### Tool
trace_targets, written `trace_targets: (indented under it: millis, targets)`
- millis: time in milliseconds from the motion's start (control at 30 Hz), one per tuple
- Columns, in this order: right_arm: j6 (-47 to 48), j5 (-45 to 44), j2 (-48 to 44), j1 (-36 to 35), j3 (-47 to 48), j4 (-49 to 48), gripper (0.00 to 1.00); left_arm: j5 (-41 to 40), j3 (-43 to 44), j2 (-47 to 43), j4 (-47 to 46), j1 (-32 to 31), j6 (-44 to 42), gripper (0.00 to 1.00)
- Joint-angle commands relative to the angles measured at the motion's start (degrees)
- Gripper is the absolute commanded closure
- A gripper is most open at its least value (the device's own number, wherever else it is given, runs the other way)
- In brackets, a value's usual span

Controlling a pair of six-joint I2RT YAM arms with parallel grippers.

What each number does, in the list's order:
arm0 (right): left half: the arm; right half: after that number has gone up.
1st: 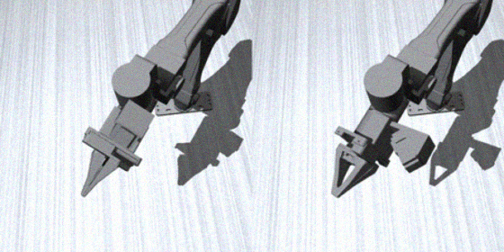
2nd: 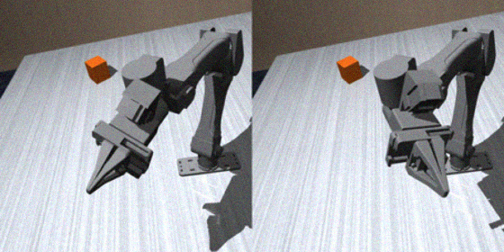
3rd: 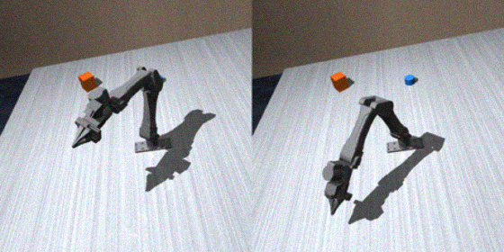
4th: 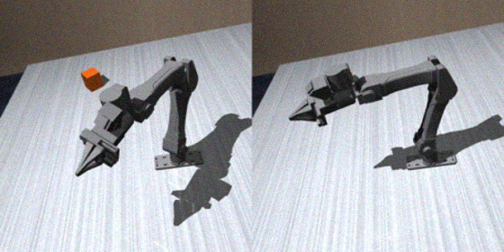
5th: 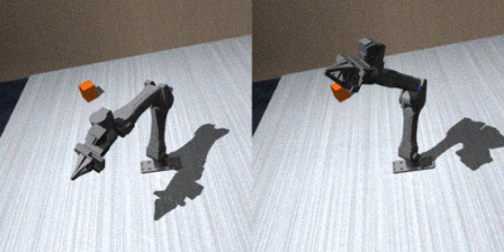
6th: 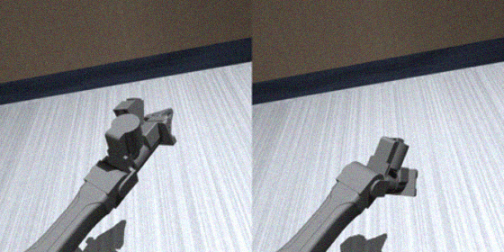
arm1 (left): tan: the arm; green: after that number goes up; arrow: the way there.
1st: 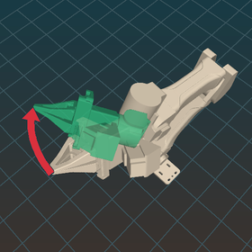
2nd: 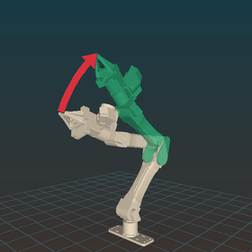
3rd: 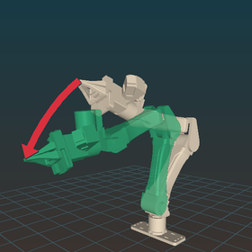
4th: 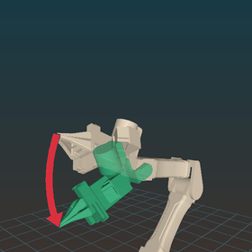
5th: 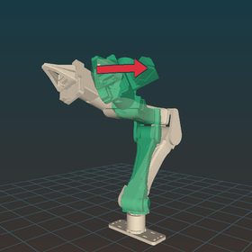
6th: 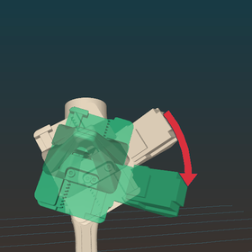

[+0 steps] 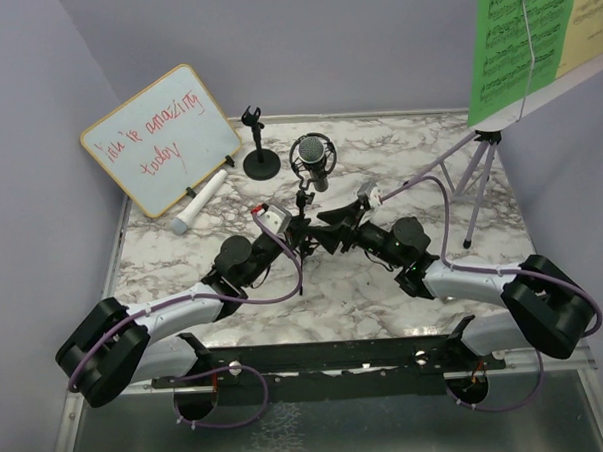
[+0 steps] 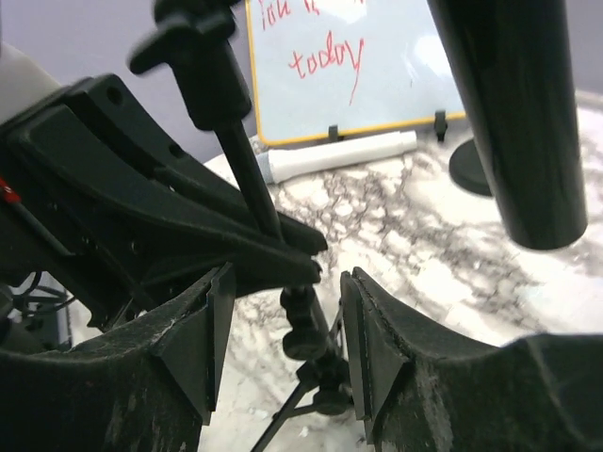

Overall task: Pack up the instrument practice props
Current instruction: Unscrew the knob on the microphone stand.

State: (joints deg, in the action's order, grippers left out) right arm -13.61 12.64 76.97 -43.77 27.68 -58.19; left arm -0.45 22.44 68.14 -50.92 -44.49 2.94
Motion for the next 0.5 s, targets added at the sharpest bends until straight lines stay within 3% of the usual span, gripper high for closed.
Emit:
trace_targets:
  millis: [0, 267, 467]
  targets:
    - [-8.9, -1.8, 1.9, 0.3, -2.2, -0.1, 0.45, 0.8, -0.6, -0.5, -3.0, -0.1, 0.9, 1.00]
    - [-11.5, 0.7, 8.3, 1.3, -3.3, -7.0, 0.48, 0.8, -0.9, -1.5, -3.1, -0.1, 1.2, 1.00]
    - [-11.4, 2.2, 12.1, 2.2, -3.3, -11.4, 0.59, 0.9, -1.0, -2.0, -3.1, -0.1, 1.4, 1.00]
